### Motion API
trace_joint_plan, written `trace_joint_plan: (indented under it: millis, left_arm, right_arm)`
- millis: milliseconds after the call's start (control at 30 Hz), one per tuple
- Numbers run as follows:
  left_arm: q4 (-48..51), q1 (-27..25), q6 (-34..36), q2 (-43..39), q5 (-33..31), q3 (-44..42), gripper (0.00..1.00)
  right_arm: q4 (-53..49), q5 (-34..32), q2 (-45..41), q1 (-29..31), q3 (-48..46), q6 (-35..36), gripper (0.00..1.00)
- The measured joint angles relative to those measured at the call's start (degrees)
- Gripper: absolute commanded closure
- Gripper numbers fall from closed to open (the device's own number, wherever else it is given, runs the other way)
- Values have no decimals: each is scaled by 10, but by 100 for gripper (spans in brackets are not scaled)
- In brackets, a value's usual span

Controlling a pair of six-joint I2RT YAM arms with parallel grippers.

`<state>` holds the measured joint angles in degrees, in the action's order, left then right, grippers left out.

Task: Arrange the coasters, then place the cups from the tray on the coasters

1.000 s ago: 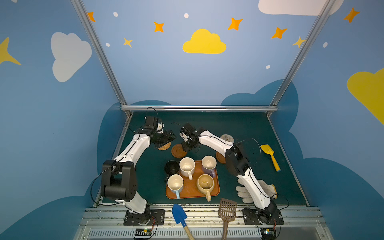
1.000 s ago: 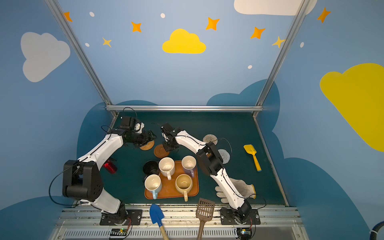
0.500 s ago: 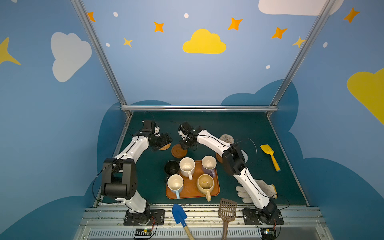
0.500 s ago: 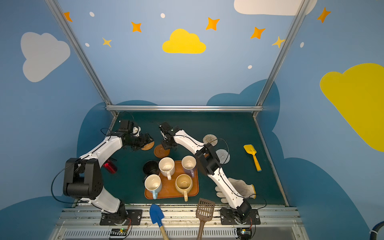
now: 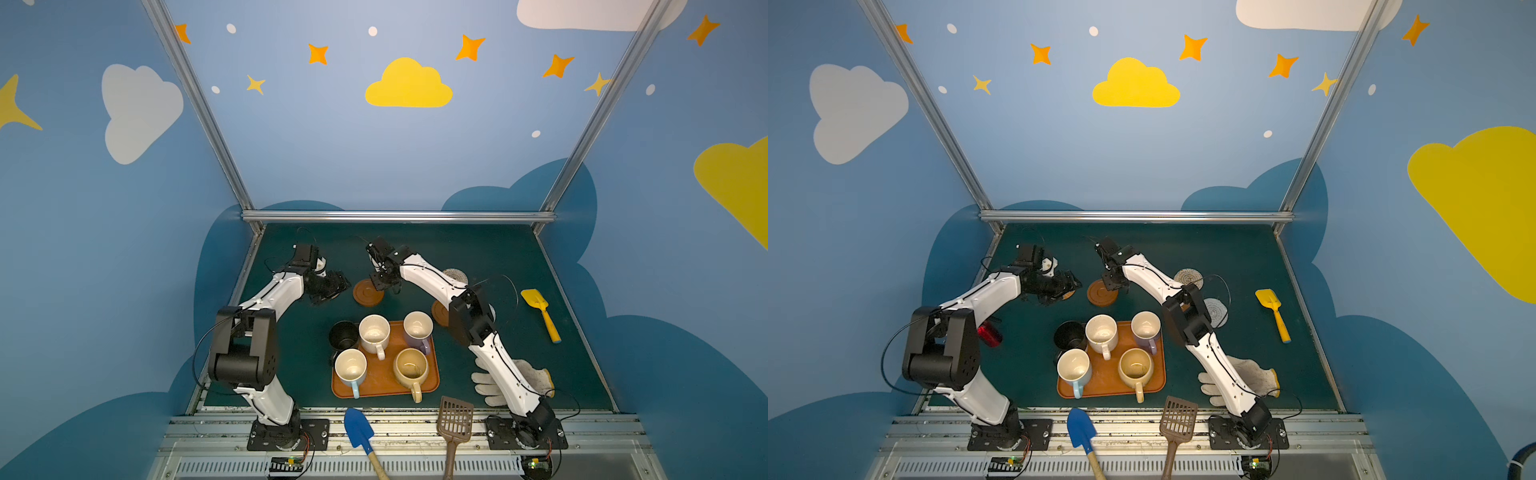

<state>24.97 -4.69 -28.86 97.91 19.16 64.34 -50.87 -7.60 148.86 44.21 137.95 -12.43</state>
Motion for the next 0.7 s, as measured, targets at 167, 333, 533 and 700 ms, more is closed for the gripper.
trace_joint_plan:
  millis: [167,333,533,700]
  left_arm:
    - [-7,-21,-6,16,4,-4,17]
    - [-7,-21,-7,16,1,2,16]
    - [23,-14,9,2,-22,49,8]
    - [66,-27,31,-40,-46,110,0]
  right_arm:
    - [-4,0,3,-14,9,9,65]
    - [12,30,-3,-15,-5,9,57]
    - [33,64,-43,-16,-31,3,53]
    - [42,95,-121,-35,-57,-23,44]
